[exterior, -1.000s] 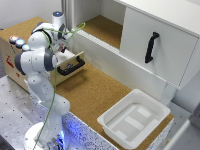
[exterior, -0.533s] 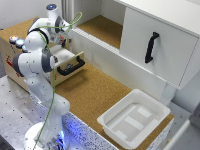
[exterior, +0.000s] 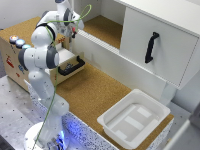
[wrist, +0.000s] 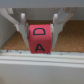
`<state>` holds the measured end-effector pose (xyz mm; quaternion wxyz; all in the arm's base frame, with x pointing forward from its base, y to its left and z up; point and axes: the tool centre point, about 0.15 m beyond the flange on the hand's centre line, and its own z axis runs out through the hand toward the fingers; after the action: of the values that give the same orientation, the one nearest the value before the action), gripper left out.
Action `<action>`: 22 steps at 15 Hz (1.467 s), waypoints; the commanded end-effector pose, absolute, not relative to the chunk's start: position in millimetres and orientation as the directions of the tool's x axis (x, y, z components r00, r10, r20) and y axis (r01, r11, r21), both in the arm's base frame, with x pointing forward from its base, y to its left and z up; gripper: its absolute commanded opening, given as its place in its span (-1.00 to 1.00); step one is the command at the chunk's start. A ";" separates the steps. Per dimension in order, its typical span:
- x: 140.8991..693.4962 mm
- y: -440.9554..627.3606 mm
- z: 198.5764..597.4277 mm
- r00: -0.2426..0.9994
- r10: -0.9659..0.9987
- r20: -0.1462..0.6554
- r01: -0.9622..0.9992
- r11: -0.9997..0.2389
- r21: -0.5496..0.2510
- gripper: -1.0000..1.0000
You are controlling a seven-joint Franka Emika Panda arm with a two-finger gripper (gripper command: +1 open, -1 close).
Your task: Put the pink block inside the left cabinet
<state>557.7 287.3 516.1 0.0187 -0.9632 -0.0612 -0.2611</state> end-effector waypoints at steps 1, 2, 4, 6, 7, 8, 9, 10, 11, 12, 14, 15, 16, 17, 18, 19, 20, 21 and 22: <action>649.1 290.6 495.5 0.920 0.091 0.380 0.063 -0.994 0.085 -1.00; 657.9 291.0 490.7 0.919 0.099 0.382 0.067 -0.993 0.096 -1.00; 671.3 290.9 486.1 0.917 0.081 0.391 0.057 -0.996 0.073 -1.00; 676.3 295.5 485.5 0.909 0.085 0.409 0.051 -0.994 0.092 -1.00; 675.9 296.7 485.9 0.905 0.081 0.418 0.043 -0.994 0.099 -1.00; 672.2 296.6 488.0 0.902 0.083 0.423 0.040 -0.993 0.111 1.00; 665.0 295.4 490.2 0.893 0.062 0.447 0.017 -0.994 0.104 1.00; 658.5 293.9 490.8 0.883 0.057 0.465 0.010 -0.995 0.103 1.00; 653.6 292.7 489.1 0.882 0.052 0.468 0.005 -0.995 0.102 1.00; 646.6 292.8 484.7 0.885 0.064 0.461 0.020 -0.995 0.100 1.00; 635.8 291.9 478.9 0.889 0.066 0.454 0.025 -0.995 0.097 1.00; 625.5 292.1 480.9 0.885 0.071 0.460 0.038 -0.996 0.082 1.00; 611.8 292.4 486.0 0.880 0.065 0.471 0.035 -0.997 0.073 1.00; 595.6 294.3 489.6 0.877 0.075 0.475 0.043 -0.996 0.079 1.00; 578.3 291.9 492.7 0.880 0.054 0.473 0.035 -0.998 0.048 1.00; 557.7 291.8 492.0 0.881 0.034 0.472 0.029 -0.999 0.018 1.00; 539.5 291.5 489.3 0.884 0.021 0.467 0.026 -1.000 -0.005 1.00; 523.9 290.9 485.7 0.886 0.004 0.463 0.020 -0.999 -0.030 1.00; 505.7 290.0 479.2 0.895 -0.013 0.447 0.017 -0.998 -0.062 1.00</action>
<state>590.9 299.8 487.7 -0.0209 -0.9761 -0.0172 -0.2156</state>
